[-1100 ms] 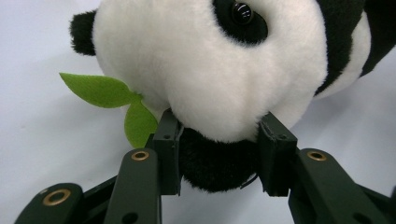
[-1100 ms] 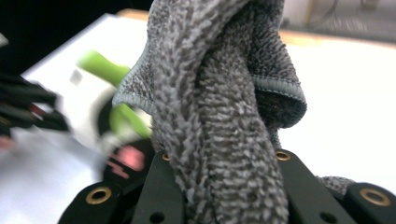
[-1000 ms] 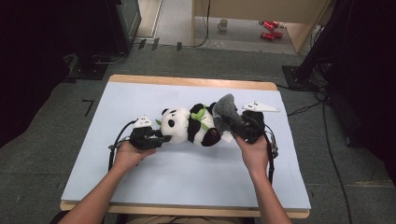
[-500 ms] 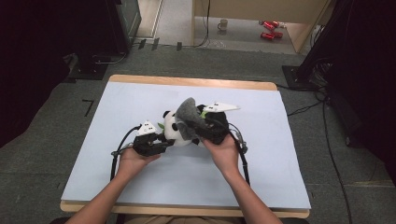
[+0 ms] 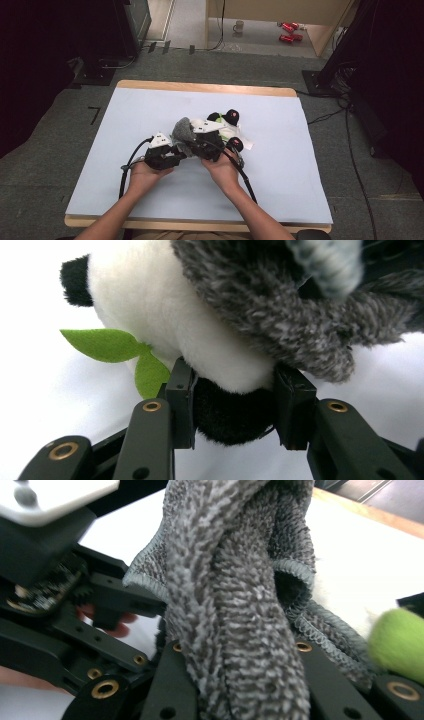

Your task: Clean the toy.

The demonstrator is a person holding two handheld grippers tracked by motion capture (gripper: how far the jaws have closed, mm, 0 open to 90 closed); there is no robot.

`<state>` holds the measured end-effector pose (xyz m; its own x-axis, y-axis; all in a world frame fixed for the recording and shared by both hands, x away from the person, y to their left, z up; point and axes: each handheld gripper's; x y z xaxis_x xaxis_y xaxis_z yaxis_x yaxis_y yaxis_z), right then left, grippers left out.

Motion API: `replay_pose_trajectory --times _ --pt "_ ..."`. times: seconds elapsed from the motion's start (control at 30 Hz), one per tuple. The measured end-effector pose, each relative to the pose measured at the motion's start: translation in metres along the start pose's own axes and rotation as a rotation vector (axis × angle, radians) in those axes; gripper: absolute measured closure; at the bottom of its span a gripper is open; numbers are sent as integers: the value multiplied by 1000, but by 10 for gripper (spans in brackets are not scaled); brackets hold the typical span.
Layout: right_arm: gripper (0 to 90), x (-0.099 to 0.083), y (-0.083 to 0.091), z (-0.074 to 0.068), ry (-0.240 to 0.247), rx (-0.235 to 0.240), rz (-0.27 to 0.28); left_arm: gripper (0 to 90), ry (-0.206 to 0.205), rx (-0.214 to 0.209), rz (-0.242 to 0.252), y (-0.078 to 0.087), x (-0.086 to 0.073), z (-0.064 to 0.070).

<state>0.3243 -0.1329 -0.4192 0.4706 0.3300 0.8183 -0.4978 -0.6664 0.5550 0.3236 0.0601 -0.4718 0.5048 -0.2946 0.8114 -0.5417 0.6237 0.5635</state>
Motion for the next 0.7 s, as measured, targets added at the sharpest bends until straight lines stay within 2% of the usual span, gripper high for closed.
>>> replay_pose_trajectory --times 0.1,0.27,0.4,0.5,0.7 --pt "779 0 2 1 23 -29 -7 597 -5 -9 0 -1 1 -2" --pt "780 -3 8 8 24 -55 -13 606 -26 -10 -10 -3 4 -5" --pt "781 -11 22 14 49 -103 -36 615 5 -15 -16 -5 8 -10" --pt "783 -19 31 22 31 -119 -46 616 12 -17 -20 -6 12 -12" --pt "784 -22 38 22 93 -174 -77 619 18 -27 -29 -8 18 -18"
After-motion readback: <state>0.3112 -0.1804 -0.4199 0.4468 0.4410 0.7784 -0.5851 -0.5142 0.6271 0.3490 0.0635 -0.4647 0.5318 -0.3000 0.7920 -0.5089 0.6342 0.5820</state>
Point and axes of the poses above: each handheld gripper's, and its own axes: y roughly backward along the jaws, x roughly out of its top, z roughly to its right, and after that the axes turned 4 degrees about x, right-handed
